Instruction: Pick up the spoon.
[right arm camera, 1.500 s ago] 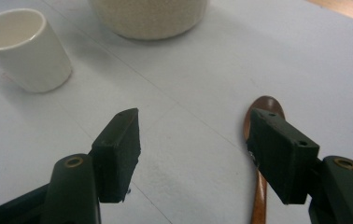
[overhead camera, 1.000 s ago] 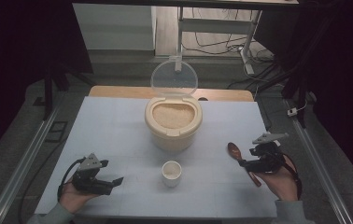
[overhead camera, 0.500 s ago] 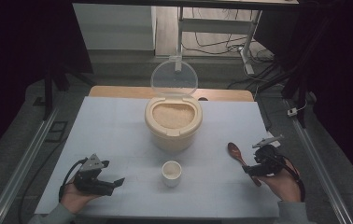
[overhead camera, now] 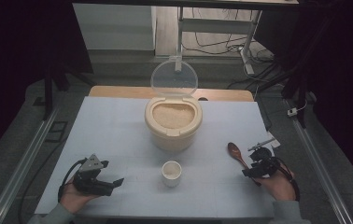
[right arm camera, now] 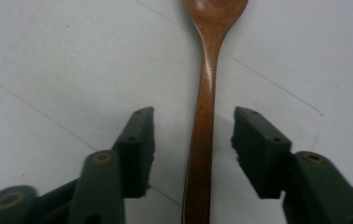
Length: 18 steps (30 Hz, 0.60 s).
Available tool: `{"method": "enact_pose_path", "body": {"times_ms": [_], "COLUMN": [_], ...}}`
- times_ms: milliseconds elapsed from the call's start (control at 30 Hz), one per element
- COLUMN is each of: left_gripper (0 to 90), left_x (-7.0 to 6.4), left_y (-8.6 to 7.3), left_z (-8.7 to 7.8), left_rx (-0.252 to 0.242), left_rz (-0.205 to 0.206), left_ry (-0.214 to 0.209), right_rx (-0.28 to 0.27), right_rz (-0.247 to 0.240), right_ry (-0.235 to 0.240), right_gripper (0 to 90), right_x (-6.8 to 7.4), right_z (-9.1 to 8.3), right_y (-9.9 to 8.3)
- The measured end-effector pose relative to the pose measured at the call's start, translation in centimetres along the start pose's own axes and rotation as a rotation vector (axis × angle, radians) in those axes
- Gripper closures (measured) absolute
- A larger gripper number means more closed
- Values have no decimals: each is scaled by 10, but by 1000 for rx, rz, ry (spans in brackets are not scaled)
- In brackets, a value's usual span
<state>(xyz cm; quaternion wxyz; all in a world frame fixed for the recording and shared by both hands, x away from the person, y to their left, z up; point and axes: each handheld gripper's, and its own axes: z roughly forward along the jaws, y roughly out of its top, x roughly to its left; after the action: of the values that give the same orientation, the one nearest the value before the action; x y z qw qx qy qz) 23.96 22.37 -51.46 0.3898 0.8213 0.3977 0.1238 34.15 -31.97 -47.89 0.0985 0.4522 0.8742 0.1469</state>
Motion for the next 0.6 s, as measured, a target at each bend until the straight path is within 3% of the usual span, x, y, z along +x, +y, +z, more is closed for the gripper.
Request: {"method": "enact_pose_path", "body": {"times_ms": [233,500,600], "left_gripper": [93,92,93], "left_x": [0,0,0], "left_y": [0,0,-1], "left_z": [0,-1,-1], "left_rx": [2,0,1], "left_rz": [-1,2,1], "left_ry": [2,3,2], "right_rx": [59,58,51], "right_rz": [-20,3,11], "right_ry": [-17,-1,-6], "right_gripper": [638,706,787], "right_x": [1,-2,-2], "right_z": [11,12,13], "right_y": [5,6,7]}}
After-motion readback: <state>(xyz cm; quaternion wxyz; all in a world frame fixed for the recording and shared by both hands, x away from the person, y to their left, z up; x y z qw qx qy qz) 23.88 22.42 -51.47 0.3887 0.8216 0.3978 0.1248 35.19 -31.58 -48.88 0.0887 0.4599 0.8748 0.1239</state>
